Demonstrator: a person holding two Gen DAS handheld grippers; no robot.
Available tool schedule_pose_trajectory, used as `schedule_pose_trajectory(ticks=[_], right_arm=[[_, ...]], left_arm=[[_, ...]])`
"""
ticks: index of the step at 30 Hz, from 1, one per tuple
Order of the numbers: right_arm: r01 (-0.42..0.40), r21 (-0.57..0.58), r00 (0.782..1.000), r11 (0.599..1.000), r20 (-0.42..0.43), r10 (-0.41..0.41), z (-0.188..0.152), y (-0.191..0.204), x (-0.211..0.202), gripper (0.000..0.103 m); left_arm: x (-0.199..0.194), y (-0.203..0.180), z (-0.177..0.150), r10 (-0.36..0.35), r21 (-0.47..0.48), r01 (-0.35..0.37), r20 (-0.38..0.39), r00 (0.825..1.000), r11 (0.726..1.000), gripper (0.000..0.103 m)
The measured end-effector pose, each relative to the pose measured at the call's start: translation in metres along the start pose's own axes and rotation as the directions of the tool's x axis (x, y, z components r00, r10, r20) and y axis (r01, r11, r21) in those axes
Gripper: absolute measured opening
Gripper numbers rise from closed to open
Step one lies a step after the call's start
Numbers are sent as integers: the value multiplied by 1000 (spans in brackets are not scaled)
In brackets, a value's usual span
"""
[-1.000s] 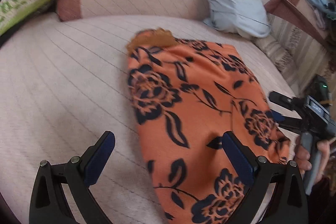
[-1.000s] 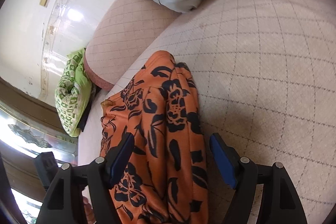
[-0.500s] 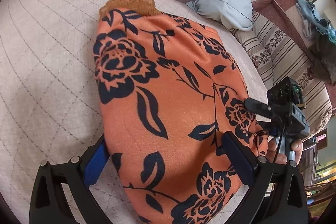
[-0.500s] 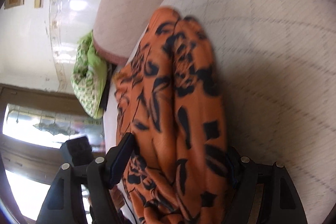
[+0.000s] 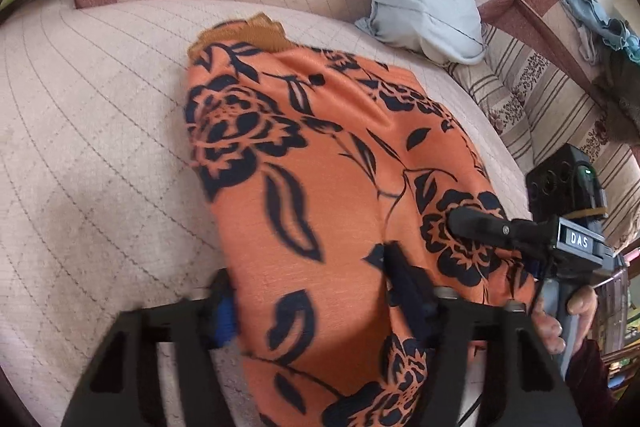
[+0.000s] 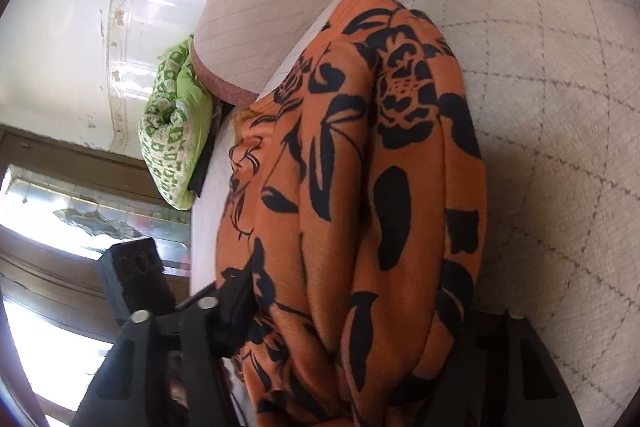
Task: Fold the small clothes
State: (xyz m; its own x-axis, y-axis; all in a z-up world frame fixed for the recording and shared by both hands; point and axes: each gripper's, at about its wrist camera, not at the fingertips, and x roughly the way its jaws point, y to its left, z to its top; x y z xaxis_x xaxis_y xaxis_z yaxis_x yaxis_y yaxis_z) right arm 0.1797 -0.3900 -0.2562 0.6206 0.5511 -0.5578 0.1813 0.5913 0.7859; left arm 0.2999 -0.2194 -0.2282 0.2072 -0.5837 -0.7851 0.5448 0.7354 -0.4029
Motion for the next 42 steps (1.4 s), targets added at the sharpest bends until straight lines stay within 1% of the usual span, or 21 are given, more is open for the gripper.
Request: schedule_pose_trajectory(ticks=[3,6,9,14,17,20,24,27,31,37,42], right_arm=[[17,-28,1000,999,21,-16,-1,12,-3,52],[43,-64,998,997,45,-40,-4,23,-7,50],[50,-99,996,994,79,-42,-8,36,-13,48],[39,-183,994,982,111,-18,-18,64,-18,47],[1,-202,993,979,115,22,-24,79,-19,47],[-23,-214,994,977,103,46,-30,90,-17,47],[-54,-199,996,979,64,68,-38,98,-10,47],[-72,-181,996,981,33,80,-45,102,-5,47],[-79,-175,997,981,-13,78,-56,104,4,47],[-85,-161,996,983,-41,79,-68,102,7,47],[-87,-117,993,989,-93,77,-77,91,14,47]], left_arm=[[-4,0,0,-2,2,2,9,1000,1000,50],[-9,0,-1,11,8,-11,22,1000,1000,47],[-20,-4,-4,32,25,-34,47,998,999,45],[-53,-5,-10,79,29,-83,110,991,996,45],[-75,-2,-15,98,17,-101,137,986,995,45],[-89,0,-20,122,14,-126,147,982,992,45],[-102,7,-31,142,-1,-143,132,981,990,45],[-109,15,-40,141,-13,-140,117,983,990,45],[-113,23,-52,139,-29,-138,79,987,990,45],[-115,23,-66,142,-7,-142,56,988,990,46],[-107,26,-80,139,-19,-139,3,990,990,46]])
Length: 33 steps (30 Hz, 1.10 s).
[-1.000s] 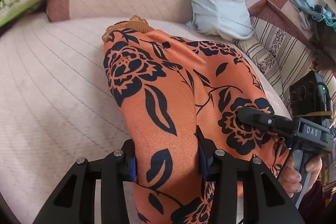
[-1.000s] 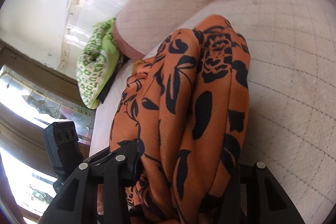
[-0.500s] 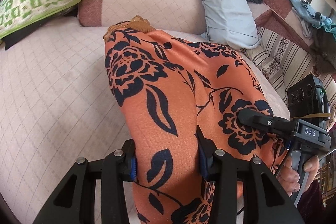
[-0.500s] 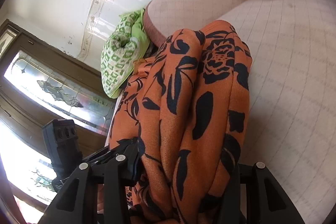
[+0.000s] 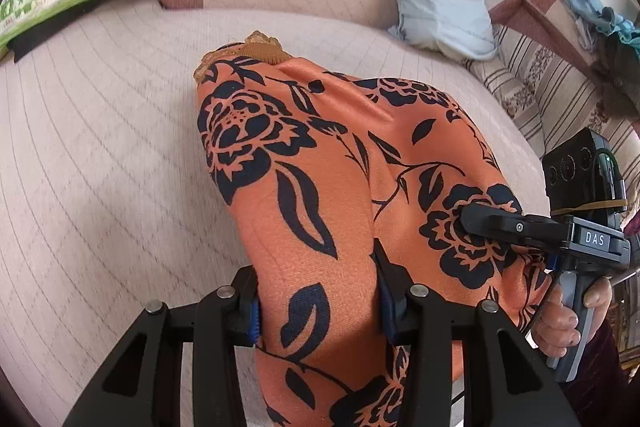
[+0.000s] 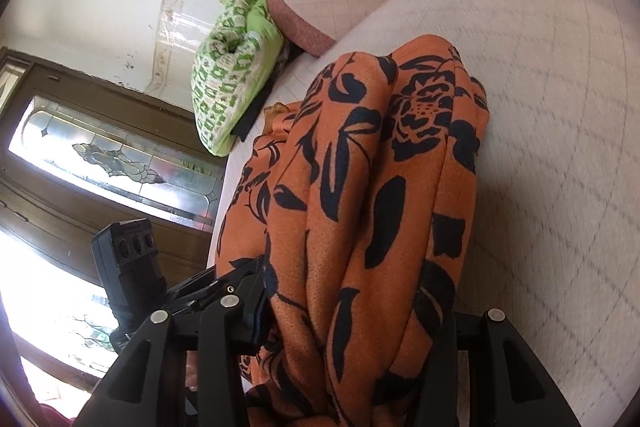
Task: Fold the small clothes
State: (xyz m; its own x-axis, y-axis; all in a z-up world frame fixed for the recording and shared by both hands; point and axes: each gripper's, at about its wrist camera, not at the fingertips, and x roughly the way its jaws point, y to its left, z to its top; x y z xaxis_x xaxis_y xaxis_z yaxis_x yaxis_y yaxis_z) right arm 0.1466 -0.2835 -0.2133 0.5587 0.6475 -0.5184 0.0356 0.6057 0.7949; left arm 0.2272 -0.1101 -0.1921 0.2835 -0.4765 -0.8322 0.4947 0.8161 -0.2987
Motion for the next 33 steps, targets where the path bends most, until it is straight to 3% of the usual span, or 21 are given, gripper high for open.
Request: schedule_pose_trajectory(ticks=[5,6,9,14,16,19,21,25,29,31,33], right_arm=[[95,10,993,995,-69,-94,-12,-19,9,47],[116,13,990,993,-78,-115,-12,-22,10,51],[133,32,988,991,-81,-130,-9,-27,3,58],[217,-60,975,974,70,-213,5,-10,-35,59],[283,-94,945,954,196,-262,10,2,-52,59],[277,-184,923,943,323,-208,12,26,-65,60],[261,-229,924,938,340,-175,14,38,-63,56],[252,-256,947,934,264,-183,24,44,-28,39],[299,-190,945,935,194,-263,39,29,3,38],[362,-122,928,924,139,-345,45,7,14,37],[367,-78,928,927,94,-359,49,-12,21,34]], left_arm=[[16,-1,-16,55,7,-55,-53,997,998,51],[17,0,-16,60,3,-60,-59,996,998,56],[14,3,-12,54,-38,-57,-74,996,998,58],[0,10,-4,81,-78,-84,-44,996,993,59],[-9,11,-5,118,-67,-117,5,993,991,59],[-22,5,1,194,-35,-192,96,976,981,59],[-24,1,5,221,-19,-221,140,965,975,59],[-5,-4,20,241,-6,-243,130,962,970,59],[20,0,25,277,-14,-277,68,958,961,60],[32,3,27,307,5,-308,49,950,952,66],[42,9,27,304,-5,-304,26,952,953,74]])
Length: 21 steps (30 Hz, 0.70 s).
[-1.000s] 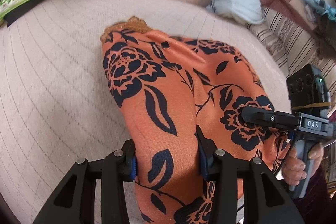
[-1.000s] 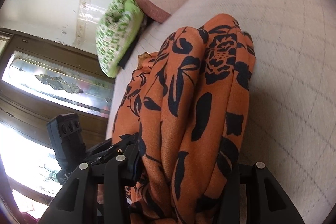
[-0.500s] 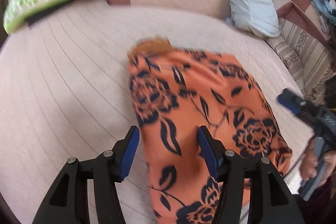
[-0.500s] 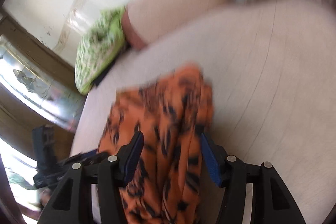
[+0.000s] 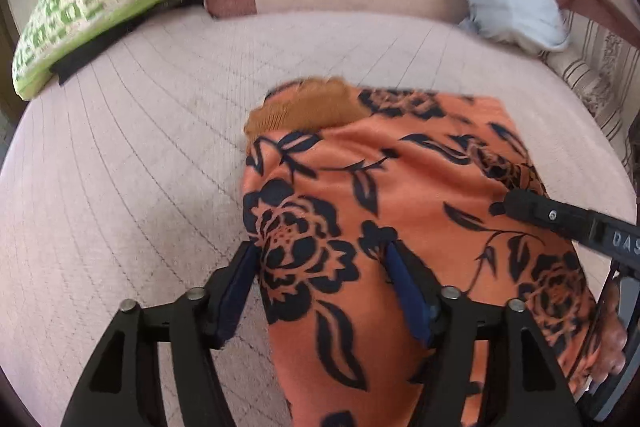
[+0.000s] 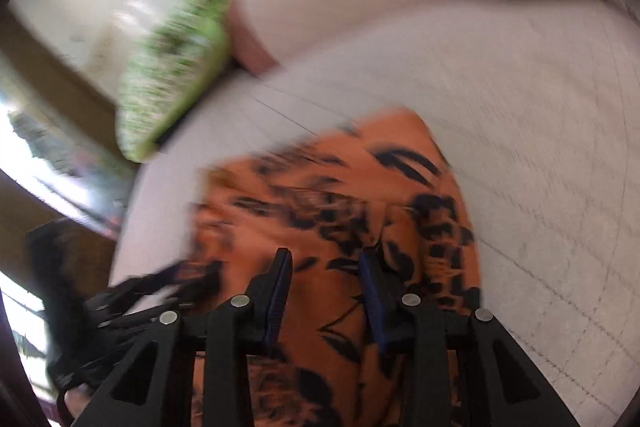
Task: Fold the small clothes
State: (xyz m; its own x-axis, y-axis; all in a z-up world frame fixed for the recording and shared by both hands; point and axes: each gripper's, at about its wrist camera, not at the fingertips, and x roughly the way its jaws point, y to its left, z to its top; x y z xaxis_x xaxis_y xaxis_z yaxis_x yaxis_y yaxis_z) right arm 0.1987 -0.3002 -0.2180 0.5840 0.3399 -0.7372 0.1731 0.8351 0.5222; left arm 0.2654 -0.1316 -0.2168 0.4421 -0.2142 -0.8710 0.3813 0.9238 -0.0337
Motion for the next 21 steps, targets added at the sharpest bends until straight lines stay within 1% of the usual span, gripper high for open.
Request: schedule_pose_trajectory(ticks=[2,5,7,10,12,13,15,17,18,20,21], right_arm=[[-10,-5,1000,1000,-3,10,4,0,1,33],[-18,-29,1000,999,10,18,6,2,-3,34],[-42,-42,999,998,27,43,4,2,-14,35],[-89,-65,992,994,80,94,-1,3,-49,35],[-79,-108,990,991,110,91,-6,8,-68,35],[-72,-129,988,989,129,89,-12,11,-81,35],[-81,-141,985,987,137,101,-25,10,-97,35],[-105,-153,982,983,139,126,-44,3,-108,35],[-95,-170,983,981,138,120,-54,2,-110,35],[-43,-212,989,976,132,72,-73,4,-111,35],[-24,-223,993,974,108,50,-81,4,-107,35]], left_arm=[[4,6,0,-18,-23,18,-6,1000,1000,78],[-2,13,1,-41,-53,40,-7,999,998,79],[-16,17,-5,-35,-62,36,7,999,997,78],[-43,13,-18,-11,-48,13,50,999,999,78],[-68,12,-38,30,-29,-27,99,995,999,78],[-74,12,-45,45,-27,-42,111,993,999,78],[-90,11,-64,62,-27,-58,131,989,998,78],[-99,7,-83,64,-26,-61,124,990,998,78],[-99,4,-89,66,-15,-64,108,992,998,78],[-95,-1,-101,83,9,-84,79,993,996,78],[-90,-3,-107,90,20,-92,61,994,996,78]])
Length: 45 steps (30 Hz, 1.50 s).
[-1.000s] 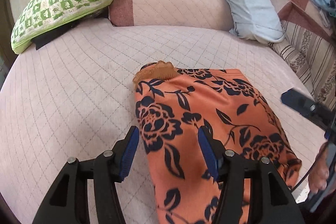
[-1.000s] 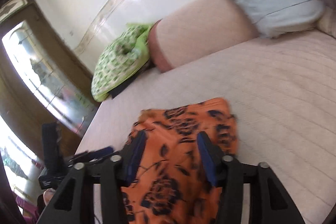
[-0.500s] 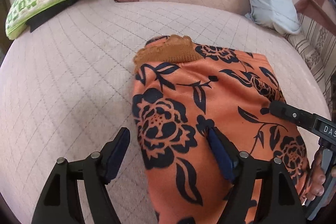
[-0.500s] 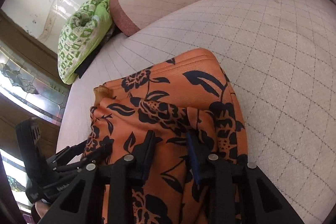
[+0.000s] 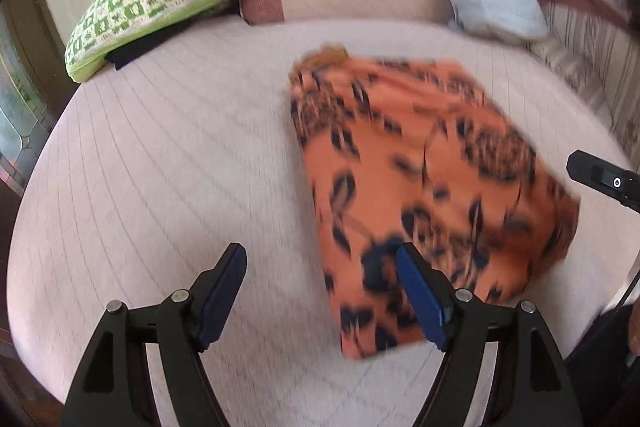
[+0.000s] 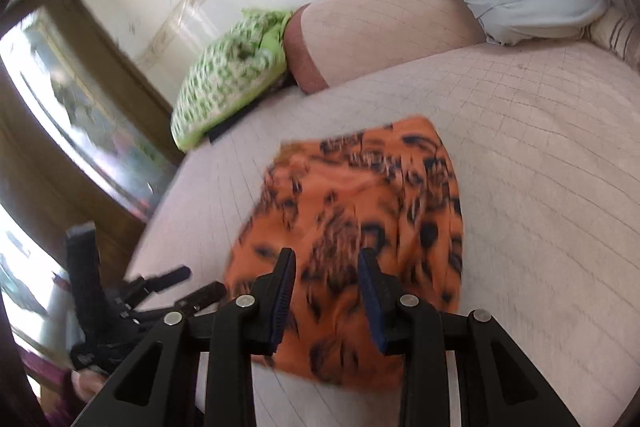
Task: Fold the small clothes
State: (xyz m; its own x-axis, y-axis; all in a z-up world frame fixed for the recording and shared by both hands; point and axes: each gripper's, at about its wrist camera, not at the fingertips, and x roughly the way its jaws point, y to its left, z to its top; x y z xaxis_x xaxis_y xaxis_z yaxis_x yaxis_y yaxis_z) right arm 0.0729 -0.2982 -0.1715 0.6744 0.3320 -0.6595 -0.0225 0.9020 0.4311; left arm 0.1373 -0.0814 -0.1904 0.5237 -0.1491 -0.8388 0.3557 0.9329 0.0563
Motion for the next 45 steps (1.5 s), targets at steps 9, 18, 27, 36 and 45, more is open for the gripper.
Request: schedule_pose_trajectory(ticks=[9,18,27,36,45], right_arm=[[117,-4,986,993,-119,-116,-16,-19,32,35],[87,32,996,996,32,-88,-18,-13,-27,36],[146,-81,974,986,185,-129,-8,34,-103,36],[143,-144,956,979,275,-99,1,73,-148,36],[169,-178,944,969,312,-108,-6,93,-174,59]], left_arm=[[7,1,-12,10,-20,-10,8,1000,1000,85],[-67,14,-16,80,-29,-76,147,986,997,85],[-142,29,-6,145,-93,-123,284,948,988,85],[-189,31,-2,183,-106,-155,349,919,982,85],[-220,27,3,212,-127,-176,396,893,976,87]])
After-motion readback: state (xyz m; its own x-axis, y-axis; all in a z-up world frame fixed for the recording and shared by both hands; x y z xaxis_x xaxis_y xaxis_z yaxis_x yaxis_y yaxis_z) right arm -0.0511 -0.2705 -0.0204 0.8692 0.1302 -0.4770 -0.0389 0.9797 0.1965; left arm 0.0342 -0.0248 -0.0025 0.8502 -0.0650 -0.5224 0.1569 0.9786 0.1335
